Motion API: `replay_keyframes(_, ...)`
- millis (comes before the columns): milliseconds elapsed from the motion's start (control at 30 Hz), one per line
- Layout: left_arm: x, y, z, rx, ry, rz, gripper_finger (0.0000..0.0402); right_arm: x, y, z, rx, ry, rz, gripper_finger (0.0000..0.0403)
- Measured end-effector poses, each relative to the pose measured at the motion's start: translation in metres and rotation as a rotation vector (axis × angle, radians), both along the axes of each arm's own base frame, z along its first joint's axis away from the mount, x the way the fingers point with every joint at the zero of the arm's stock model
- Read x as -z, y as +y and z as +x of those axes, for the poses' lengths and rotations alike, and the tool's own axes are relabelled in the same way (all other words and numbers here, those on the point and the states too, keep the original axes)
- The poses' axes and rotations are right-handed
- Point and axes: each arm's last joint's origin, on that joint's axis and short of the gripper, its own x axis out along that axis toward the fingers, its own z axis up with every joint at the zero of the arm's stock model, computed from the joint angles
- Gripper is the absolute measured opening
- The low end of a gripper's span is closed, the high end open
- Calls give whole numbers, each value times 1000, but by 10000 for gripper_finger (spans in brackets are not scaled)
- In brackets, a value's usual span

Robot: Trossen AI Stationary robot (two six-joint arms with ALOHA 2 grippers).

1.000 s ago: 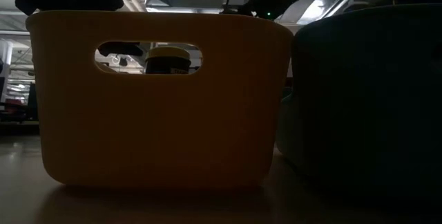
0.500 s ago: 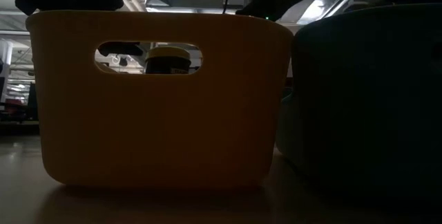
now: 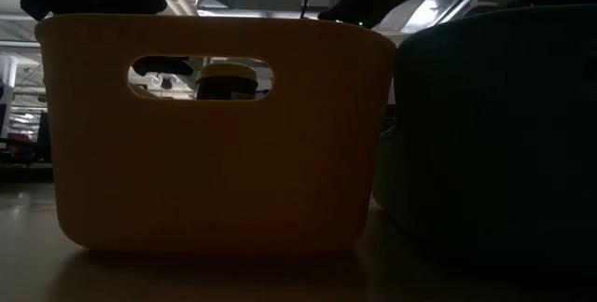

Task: Sort spices by type
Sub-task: Put the white seasoning bottle into the gray bin

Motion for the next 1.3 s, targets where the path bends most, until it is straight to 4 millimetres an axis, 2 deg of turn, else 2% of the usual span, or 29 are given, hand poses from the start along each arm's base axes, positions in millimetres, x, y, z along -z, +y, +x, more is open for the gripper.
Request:
replay_keyframes(467, 0, 0, 0, 0, 2, -1, 233, 0, -2, 0, 29, 14, -49, 232)
replay_keyframes(633, 1, 0, 0, 0, 6, -1, 233, -2, 0, 3, 92, 0, -102, 232)
replay_keyframes(933, 1, 0, 0, 0, 8, -2, 233, -2, 18, 11, 37, 2, -141, 232)
replay_keyframes(1300, 1, 0, 0, 0, 8, -2, 233, -2, 7, 7, 42, 7, -153, 232)
